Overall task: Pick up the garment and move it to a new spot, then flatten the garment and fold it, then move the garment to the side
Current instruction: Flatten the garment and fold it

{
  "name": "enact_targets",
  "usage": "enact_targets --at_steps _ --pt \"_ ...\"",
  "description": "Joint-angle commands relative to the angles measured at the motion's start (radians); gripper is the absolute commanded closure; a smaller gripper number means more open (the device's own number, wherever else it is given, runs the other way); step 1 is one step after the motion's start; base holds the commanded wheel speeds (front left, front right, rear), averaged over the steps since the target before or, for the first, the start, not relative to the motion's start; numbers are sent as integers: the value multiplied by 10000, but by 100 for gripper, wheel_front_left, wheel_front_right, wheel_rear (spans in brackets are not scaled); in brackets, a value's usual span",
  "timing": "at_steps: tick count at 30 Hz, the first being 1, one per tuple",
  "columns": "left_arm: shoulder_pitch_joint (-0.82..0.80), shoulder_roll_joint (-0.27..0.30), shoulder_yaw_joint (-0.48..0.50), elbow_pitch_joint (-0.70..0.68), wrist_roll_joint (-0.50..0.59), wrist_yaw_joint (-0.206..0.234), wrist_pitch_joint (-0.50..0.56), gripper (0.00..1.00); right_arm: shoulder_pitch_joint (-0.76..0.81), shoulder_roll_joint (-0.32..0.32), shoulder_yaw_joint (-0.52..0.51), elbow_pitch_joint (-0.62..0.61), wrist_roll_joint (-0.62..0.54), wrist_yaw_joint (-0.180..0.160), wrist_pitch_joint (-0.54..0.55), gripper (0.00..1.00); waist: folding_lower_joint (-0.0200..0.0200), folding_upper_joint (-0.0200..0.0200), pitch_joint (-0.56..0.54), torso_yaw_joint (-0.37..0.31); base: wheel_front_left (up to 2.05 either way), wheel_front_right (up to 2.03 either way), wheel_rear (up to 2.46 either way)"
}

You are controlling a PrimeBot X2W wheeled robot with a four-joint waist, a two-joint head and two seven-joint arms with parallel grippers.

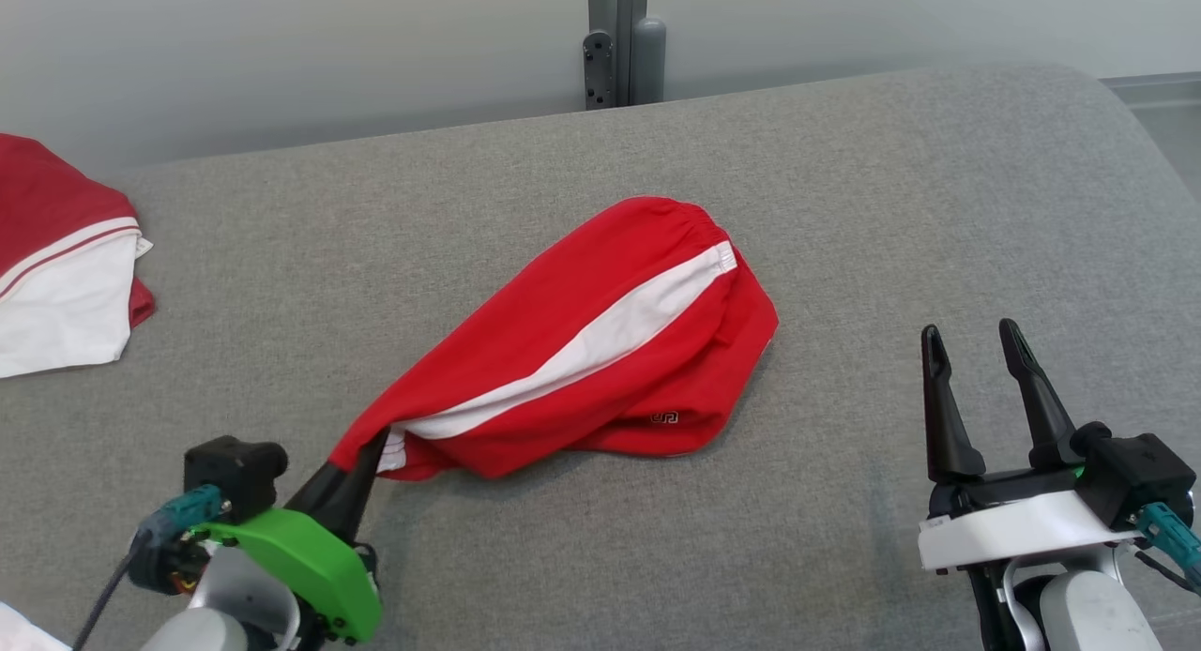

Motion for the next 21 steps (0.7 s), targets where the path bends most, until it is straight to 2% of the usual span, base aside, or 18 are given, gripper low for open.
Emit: enact_targets --at_steps 1,3,6,15,16,18,21 --pt "76 259 88 49 -76 -57 198 100 96 -26 32 31 49 1 -31 0 0 0 -7 34 0 0 0" --pt "24 573 156 304 -183 -98 537 100 64 -26 74 54 35 1 -31 0 0 0 27 28 0 0 0" --pt "-146 706 192 746 -303 -113 812 100 57 -28 103 63 -27 1 -31 0 0 0 64 -1 0 0 0" --pt "-330 5 175 2573 -612 -47 599 100 48 -26 170 209 -211 1 -31 0 0 0 42 -107 0 0 0" --pt "-351 -71 148 2744 -563 -34 506 71 49 -26 166 244 -243 1 -31 0 0 0 24 -87 0 0 0" --pt "-379 -314 121 3098 -571 -20 306 0 41 -26 185 336 -301 1 -31 0 0 0 -41 -10 0 0 0" --pt "-466 -623 92 3538 -448 39 -140 0 11 -25 287 475 -384 1 -31 0 0 0 -157 149 0 0 0"
